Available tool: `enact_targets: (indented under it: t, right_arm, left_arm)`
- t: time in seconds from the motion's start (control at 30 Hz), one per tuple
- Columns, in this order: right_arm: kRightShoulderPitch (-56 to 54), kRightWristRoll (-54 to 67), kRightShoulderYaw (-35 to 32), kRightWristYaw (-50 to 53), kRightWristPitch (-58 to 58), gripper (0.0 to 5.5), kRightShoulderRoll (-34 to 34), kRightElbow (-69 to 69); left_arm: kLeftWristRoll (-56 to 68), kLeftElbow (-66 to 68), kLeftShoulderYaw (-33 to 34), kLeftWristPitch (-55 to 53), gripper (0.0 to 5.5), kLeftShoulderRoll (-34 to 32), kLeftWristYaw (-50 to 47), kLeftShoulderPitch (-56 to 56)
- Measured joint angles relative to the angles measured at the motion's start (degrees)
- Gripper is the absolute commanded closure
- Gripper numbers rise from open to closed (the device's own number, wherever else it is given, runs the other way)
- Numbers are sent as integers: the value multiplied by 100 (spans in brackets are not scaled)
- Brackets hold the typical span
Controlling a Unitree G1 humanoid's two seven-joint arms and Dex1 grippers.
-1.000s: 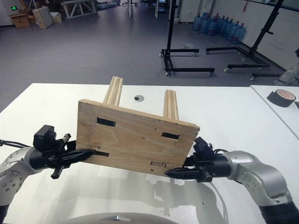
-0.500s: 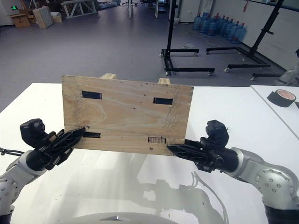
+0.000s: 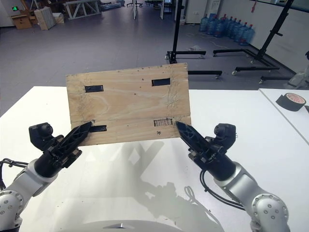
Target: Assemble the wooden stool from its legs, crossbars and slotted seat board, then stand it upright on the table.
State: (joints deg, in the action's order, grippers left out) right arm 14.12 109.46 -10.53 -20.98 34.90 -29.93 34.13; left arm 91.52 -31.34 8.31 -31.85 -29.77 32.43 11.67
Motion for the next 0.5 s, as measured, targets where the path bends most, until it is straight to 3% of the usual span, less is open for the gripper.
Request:
enact_targets:
  t: [0.33,0.5]
  right_arm:
    - [-249,224,802,3027,-1956,421,1298,424]
    - [-1133,229,1065,4667,-2547,420,1603,426]
  left_arm:
    - [1121,108,-519,238,404,679,-4041,-1363]
    - [1177,293,-550,655,404,962,-5720,-2207]
